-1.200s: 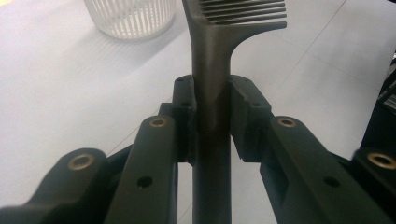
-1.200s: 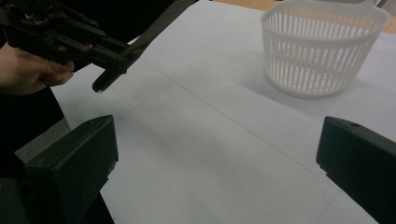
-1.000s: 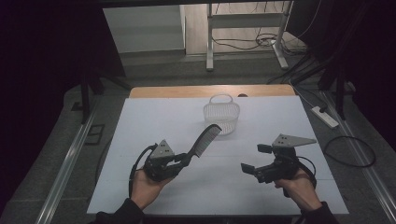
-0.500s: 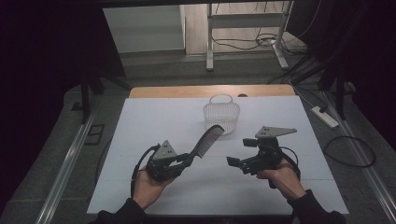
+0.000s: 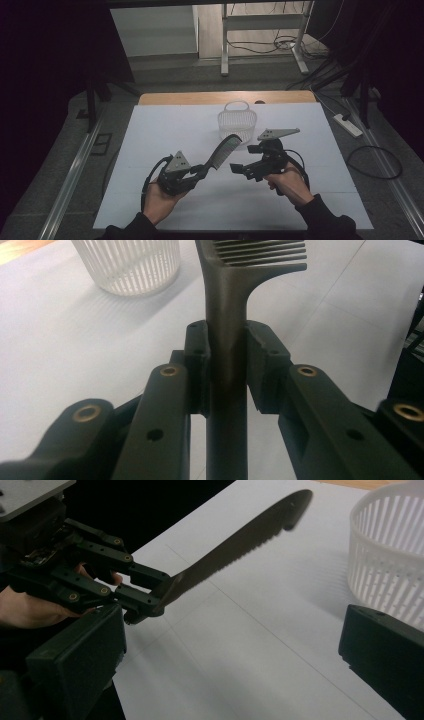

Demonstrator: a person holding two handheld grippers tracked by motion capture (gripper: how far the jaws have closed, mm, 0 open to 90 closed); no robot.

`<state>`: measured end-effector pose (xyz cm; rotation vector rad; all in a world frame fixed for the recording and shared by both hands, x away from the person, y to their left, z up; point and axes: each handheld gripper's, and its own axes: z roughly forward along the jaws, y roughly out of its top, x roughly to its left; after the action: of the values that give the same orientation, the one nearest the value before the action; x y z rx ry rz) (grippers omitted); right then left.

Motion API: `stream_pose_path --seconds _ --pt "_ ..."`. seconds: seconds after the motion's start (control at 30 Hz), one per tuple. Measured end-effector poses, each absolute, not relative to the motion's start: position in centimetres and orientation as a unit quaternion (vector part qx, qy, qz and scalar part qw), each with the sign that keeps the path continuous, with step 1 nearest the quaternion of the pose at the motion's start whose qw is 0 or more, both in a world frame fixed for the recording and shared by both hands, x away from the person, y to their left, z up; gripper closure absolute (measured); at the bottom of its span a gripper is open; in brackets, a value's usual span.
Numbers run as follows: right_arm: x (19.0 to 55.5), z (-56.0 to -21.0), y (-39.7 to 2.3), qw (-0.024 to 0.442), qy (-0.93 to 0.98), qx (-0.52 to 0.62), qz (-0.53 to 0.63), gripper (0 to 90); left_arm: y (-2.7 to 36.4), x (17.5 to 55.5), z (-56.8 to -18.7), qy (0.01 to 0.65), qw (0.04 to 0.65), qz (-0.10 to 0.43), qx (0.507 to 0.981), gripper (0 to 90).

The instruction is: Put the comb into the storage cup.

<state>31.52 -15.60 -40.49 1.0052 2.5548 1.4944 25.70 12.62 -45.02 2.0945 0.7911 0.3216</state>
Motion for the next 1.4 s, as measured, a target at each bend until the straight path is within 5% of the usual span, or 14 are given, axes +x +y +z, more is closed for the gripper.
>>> stream_pose_path --seconds 1.03,1.17,1.27,1.4 --pt "34.6 -41.2 -11.7 -0.04 0.81 0.375 0.448 0.5 12.5 25.7 -45.1 0.313 0.423 0.129 0.841 73.1" --pt "34.7 -41.3 -11.8 -0.044 0.803 0.391 0.448 13.8 12.5 25.7 -45.1 0.313 0.422 0.13 0.841 73.1" --pt "34.8 -41.2 -12.3 -0.068 0.789 0.391 0.469 34.6 12.5 25.7 -45.1 0.313 0.421 0.133 0.841 73.0" --pt "34.7 -41.1 -12.4 -0.08 0.787 0.384 0.476 50.8 12.5 25.7 -45.2 0.313 0.419 0.136 0.841 73.0"
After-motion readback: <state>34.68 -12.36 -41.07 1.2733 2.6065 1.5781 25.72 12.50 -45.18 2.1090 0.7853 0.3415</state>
